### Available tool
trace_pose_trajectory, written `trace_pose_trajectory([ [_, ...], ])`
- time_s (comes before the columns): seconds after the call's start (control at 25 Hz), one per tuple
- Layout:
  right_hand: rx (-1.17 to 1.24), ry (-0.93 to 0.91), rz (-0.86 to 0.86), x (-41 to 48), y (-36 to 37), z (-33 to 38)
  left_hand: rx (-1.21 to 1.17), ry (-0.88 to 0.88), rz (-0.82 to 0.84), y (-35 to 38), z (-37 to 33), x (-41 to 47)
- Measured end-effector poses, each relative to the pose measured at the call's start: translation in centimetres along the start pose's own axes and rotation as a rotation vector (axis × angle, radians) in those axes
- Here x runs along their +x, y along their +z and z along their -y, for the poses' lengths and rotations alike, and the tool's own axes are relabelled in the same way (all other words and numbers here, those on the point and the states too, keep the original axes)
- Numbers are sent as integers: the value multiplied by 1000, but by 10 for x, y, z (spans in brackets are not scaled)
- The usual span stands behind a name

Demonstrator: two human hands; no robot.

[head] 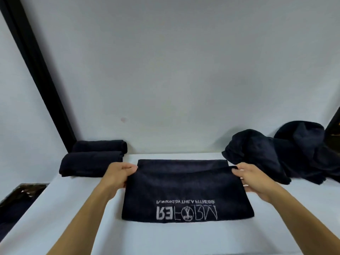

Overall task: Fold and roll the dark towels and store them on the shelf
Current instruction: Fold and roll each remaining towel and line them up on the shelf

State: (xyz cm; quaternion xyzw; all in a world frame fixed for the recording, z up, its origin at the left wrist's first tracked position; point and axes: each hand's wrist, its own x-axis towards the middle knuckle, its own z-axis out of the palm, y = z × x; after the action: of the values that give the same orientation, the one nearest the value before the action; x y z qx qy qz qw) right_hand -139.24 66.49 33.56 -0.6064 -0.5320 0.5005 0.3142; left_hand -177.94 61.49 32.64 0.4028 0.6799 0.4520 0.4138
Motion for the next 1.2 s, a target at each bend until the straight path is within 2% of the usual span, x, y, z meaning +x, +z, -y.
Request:
trace_pose_trajectory([
  [0.12,56,-63,-136,30,6,10,-109,7,-154,12,0,25],
  [0.28,-199,-28,-172,52,16,-7,49,-22,-103,23,9,39],
  [0.44,-259,-38,-246,51,15,-8,185,40,-201,25,6,51],
  [0.6,-497,-79,-312,53,16,-10,312,74,-237,37,1,52],
  [0.72,-467,-86,-307,56,13,-14,290,38,-172,35,0,54],
  [0.8,-441,-98,-326,57,13,-15,302,51,-191,36,2,55],
  [1.0,-694,-116,-364,54,16,-10,474,98,-311,44,3,54],
  [1.04,-747,-195,-424,50,19,-7,600,171,-367,47,3,52],
  [1.12,-720,-464,-475,42,39,3,853,460,-464,65,3,43],
  [1.16,-686,-571,-388,38,57,9,909,582,-414,78,2,38],
  [1.2,-686,-630,-242,34,80,13,931,631,-272,92,3,33],
])
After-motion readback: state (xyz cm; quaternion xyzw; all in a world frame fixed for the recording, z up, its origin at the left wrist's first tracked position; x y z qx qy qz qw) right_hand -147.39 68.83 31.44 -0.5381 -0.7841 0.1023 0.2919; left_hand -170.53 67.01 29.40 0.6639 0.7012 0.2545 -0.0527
